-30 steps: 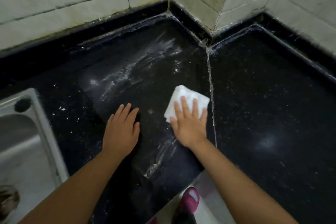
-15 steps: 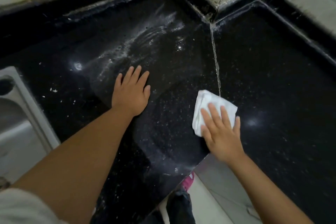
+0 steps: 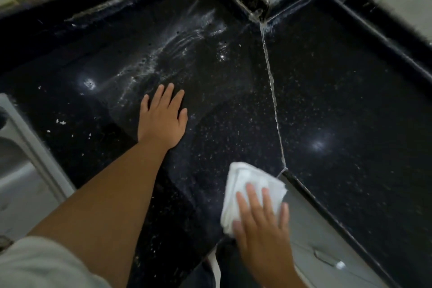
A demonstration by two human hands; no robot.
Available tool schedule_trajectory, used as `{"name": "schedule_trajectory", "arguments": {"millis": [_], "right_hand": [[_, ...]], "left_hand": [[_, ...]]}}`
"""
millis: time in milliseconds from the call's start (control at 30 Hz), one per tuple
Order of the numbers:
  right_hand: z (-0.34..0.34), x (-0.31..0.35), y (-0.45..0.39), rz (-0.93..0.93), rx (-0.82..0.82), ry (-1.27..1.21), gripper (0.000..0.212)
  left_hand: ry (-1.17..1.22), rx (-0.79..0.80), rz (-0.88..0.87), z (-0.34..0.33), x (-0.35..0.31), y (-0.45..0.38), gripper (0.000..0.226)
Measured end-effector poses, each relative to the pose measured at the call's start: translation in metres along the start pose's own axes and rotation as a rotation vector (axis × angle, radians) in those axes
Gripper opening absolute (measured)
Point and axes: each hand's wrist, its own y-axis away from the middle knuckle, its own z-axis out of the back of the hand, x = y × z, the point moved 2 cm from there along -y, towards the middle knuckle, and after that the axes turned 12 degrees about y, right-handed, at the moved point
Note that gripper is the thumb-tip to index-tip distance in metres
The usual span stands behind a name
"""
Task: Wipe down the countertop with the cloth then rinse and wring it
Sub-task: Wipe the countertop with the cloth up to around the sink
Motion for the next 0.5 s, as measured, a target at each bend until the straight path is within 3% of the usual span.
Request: {"name": "schedule_trajectory", "arguments": {"millis": [100,200,333,500], "right_hand": [[0.004,-0.032,-0.043,-0.146,0.044,0.045,0.057],[0.006,-0.022,-0.095,-0.114,0.085,0.052,0.062],[0.014,0.025,-0.108,0.007,-0.012,0.018,0.051],[0.017,0.068,-0.032,0.26,-0.07,-0.08,0.042]], "left_hand": [[0.002,-0.006,-0.001,-0.001,0.001,0.0,0.051],[0.005,-0.018,-0.005,-0.002,0.002,-0.001,0.05],[0.008,-0.021,-0.002,-0.002,0.001,-0.002,0.05],[0.012,-0.028,-0.002,0.0,0.0,0.0,0.05]]}}
